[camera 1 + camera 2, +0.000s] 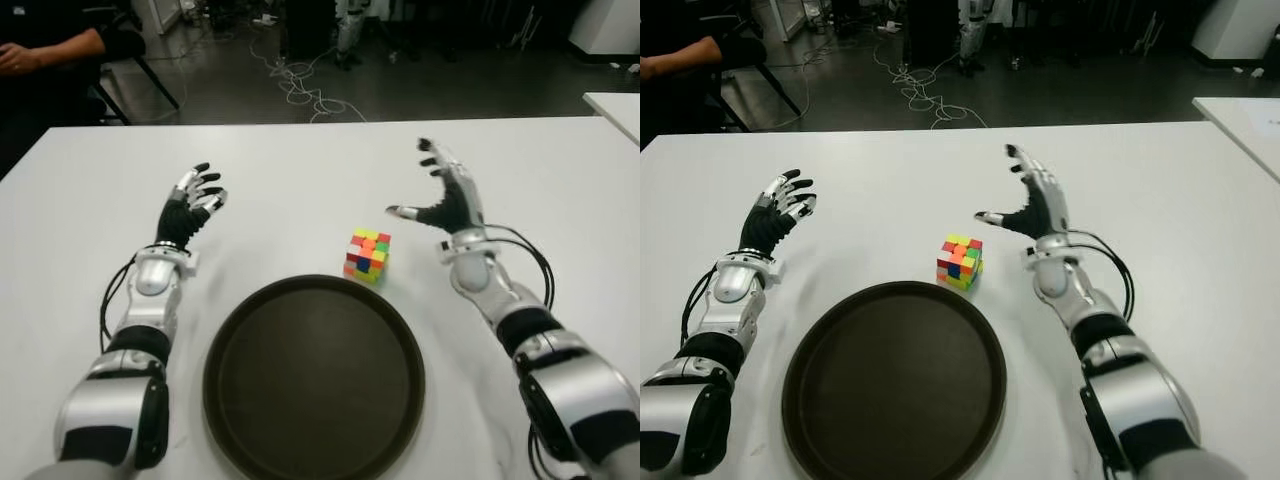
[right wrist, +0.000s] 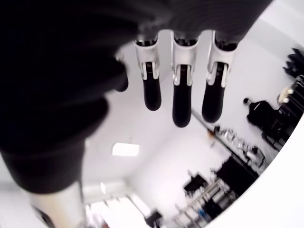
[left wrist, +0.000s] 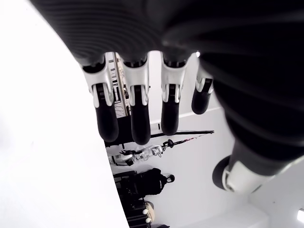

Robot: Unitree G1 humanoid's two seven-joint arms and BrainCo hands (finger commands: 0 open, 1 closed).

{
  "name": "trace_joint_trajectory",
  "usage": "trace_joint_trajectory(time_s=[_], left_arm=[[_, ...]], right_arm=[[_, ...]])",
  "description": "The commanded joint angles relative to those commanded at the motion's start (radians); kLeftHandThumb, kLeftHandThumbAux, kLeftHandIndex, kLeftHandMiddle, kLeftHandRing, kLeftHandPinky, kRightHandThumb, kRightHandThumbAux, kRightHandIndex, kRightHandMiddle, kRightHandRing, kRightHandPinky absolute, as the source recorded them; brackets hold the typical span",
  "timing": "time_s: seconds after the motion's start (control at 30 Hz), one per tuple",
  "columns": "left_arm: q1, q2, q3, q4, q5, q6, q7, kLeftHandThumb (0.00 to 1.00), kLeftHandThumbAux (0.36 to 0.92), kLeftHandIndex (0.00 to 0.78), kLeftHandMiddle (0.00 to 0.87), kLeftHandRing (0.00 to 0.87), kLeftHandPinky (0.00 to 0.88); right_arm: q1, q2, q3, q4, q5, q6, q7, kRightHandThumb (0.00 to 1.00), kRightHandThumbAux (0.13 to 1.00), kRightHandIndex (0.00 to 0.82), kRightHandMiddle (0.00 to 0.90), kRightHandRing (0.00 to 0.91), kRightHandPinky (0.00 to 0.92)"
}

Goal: Pick up the Rubik's Cube and put it in the plate

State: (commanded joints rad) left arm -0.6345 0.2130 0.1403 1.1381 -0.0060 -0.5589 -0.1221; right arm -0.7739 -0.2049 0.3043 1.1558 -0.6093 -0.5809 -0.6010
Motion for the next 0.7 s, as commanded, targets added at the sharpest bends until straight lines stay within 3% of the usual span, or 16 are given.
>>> trace_joint_trajectory(time_s=[0.37, 0.7], left_arm=[[0.001, -0.001, -0.001, -0.001, 0.003, -0.009, 0.011, 0.202, 0.666, 0.113, 0.21, 0.229, 0.279], [0.001, 0.002, -0.008, 0.002, 0.014, -0.008, 0.018, 0.183, 0.658, 0.116, 0.207, 0.225, 0.269]], right_arm=[[-0.023, -0.019, 0.118, 0.027, -0.099, 0.017, -0.026, 0.0, 0.854, 0.161, 0.234, 0.295, 0.362], [-0.049, -0.035, 0.168, 0.051, -0.103, 0.071, 0.124, 0.0, 0.848, 0.168, 0.276, 0.334, 0.405]])
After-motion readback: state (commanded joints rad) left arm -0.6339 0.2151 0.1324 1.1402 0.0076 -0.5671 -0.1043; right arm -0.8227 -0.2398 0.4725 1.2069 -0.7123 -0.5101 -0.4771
